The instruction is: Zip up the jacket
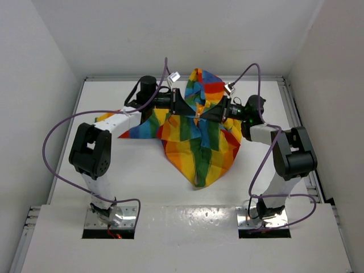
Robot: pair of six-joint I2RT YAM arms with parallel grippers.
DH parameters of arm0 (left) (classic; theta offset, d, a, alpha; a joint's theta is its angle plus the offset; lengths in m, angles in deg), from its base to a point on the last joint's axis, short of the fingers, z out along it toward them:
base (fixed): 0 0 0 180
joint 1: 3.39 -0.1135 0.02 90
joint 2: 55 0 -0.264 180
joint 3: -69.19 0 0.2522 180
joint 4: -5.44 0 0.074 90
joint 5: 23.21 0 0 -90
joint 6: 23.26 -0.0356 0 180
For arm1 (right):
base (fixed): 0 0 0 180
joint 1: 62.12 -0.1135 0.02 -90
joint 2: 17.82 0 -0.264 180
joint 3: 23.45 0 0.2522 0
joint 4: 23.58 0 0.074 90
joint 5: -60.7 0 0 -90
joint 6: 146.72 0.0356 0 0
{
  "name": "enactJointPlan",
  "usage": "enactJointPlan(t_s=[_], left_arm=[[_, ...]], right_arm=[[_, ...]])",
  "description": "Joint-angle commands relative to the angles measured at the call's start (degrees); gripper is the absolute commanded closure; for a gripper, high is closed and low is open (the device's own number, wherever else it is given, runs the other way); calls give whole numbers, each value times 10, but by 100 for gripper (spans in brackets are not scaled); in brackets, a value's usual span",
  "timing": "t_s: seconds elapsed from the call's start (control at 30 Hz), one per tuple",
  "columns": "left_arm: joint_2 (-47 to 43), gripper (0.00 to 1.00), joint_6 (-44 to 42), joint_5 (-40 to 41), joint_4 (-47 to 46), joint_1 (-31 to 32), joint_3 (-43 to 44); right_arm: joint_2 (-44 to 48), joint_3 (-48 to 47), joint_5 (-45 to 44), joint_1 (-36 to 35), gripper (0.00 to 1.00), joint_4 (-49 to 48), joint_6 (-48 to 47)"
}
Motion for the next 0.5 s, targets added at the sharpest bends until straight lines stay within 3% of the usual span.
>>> enactJointPlan(t_s=[0.0, 0.13, 0.33, 0.47], left_arm=[[8, 100, -10, -29, -15, 7, 21], [8, 100, -21, -57, -21, 13, 21], [3, 100, -140, -116, 109, 26, 35], [3, 100, -156, -116, 122, 31, 35]], right_arm=[[2, -24, -19, 6, 100, -55, 1], [2, -20, -21, 11, 100, -53, -3], [2, -23, -21, 18, 100, -49, -2], [2, -23, -25, 17, 100, -53, 0]])
